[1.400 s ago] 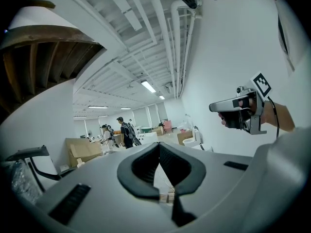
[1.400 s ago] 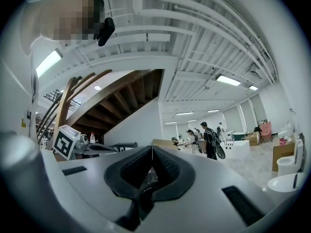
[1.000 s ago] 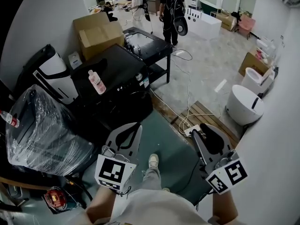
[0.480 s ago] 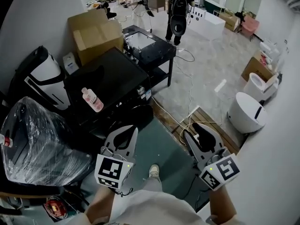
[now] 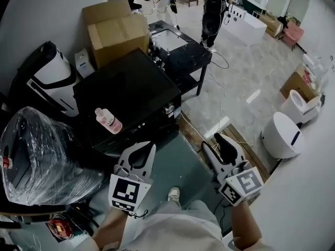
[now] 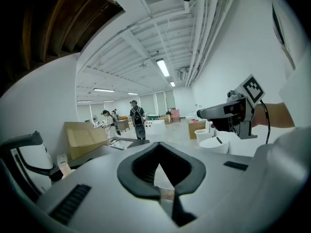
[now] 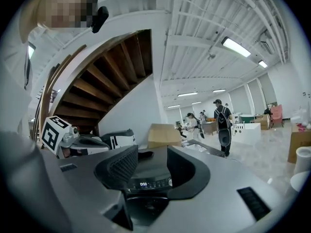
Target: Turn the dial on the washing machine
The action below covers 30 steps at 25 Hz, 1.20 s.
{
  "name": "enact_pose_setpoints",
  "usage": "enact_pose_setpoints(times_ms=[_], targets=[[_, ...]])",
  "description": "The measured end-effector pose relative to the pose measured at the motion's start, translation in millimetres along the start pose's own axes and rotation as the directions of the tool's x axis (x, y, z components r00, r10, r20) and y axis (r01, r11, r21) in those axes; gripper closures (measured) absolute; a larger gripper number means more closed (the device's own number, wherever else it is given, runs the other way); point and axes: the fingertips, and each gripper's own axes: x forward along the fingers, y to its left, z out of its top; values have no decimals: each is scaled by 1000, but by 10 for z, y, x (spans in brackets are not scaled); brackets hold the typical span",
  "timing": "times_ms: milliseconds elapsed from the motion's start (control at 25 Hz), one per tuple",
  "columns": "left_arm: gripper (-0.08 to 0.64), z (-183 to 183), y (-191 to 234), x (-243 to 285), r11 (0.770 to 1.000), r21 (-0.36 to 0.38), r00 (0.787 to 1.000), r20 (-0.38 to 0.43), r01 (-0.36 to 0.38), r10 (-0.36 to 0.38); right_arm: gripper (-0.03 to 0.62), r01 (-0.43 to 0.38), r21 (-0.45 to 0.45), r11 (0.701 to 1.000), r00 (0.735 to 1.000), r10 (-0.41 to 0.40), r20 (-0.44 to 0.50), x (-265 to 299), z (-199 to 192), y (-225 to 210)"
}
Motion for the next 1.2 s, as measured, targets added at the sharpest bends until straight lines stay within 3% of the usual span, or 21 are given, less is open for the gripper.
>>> enact_pose_setpoints(times_ms=[400,600,720,920,1200], targets=[[541,-261,267,244,994,-47,994,-50,-103,101,374,-108,39,993,994,108,-4,606,-94,-224],[541,-257,344,371,977,-86,978,-83,-196,189,374,-185,28,982,981,186,-50,784,-115,-406],[541,-244,397,412,955,-96,957,-101,-280,271,374,-227,43,973,969,230,-85,860,-164,-568],[541,-240,524,413,903,-101,905,-135,-418,404,374,-303,68,951,943,309,-126,1044,-209,-780],[541,-322,557,411,839,-90,839,-166,-537,519,368,-375,67,925,905,381,-188,1352,-364,-940]])
